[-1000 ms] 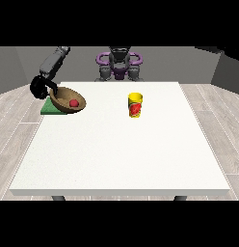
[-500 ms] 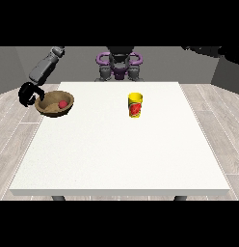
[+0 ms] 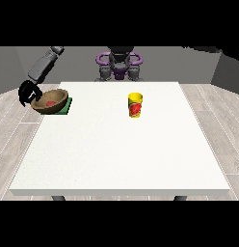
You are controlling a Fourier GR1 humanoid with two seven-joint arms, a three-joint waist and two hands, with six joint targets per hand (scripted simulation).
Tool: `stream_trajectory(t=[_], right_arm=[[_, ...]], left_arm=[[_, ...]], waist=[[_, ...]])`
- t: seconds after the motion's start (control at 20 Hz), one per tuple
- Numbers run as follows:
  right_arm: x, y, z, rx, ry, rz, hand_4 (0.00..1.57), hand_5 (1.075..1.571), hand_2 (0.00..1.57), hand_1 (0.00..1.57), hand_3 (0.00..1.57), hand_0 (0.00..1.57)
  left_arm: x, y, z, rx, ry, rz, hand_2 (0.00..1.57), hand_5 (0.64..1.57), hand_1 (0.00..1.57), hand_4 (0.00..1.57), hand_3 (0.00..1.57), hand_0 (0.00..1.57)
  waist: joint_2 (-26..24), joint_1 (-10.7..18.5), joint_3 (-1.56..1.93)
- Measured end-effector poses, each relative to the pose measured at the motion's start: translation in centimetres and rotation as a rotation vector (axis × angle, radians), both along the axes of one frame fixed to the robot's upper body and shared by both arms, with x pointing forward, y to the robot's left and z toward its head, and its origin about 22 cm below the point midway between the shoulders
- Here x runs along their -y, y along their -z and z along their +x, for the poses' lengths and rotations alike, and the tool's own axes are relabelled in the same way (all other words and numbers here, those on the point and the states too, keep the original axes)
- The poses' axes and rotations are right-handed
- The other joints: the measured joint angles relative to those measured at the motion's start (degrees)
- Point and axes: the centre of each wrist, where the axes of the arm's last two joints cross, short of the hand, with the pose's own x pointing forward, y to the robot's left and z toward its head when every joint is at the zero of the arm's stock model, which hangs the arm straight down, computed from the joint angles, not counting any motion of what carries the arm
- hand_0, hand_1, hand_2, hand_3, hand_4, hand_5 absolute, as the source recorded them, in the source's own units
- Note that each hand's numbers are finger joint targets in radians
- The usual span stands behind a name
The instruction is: Pick the cup and pour the ball into the bowl, then pick the bowl and place it on the pad
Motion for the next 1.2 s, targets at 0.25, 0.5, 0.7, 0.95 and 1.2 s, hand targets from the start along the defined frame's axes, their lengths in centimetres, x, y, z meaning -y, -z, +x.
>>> stream_trajectory(t=[0.25,0.5,0.7,0.95,1.2], right_arm=[[-0.9,2.1,-0.2,-0.072,-0.019,0.014,0.96,1.566,1.57,1.57,1.21,1.57],[-1.4,2.4,0.3,-0.170,-0.032,0.073,0.62,1.562,1.57,1.57,1.37,1.57],[0.2,1.2,-0.4,-0.178,0.041,0.102,0.00,1.514,0.00,0.00,0.00,0.00],[0.8,0.2,-0.4,-0.221,0.089,0.102,0.00,1.471,0.00,0.00,0.00,0.00],[0.9,-1.8,0.4,-0.258,0.046,0.089,0.70,1.219,0.00,0.00,0.00,0.00]], left_arm=[[-0.5,0.2,-0.2,-0.045,0.007,-0.011,0.00,1.554,0.00,0.67,0.00,0.00],[-0.7,1.6,0.3,-0.106,-0.009,-0.018,0.00,1.541,0.00,0.66,0.00,0.00],[-1.5,1.1,-0.2,-0.101,-0.018,-0.017,0.00,1.542,0.00,0.64,0.00,0.00],[-0.5,0.5,0.3,-0.112,0.024,-0.028,0.00,1.570,0.00,0.98,0.00,0.00],[2.7,3.2,2.1,-0.240,0.076,-0.080,0.00,1.570,0.00,0.98,0.00,0.00]], waist=[[-2.8,0.0,-0.06],[-6.6,-0.9,-0.09],[-6.1,-0.8,-0.06],[-8.0,0.0,-0.02],[-17.5,-1.5,-0.04]])
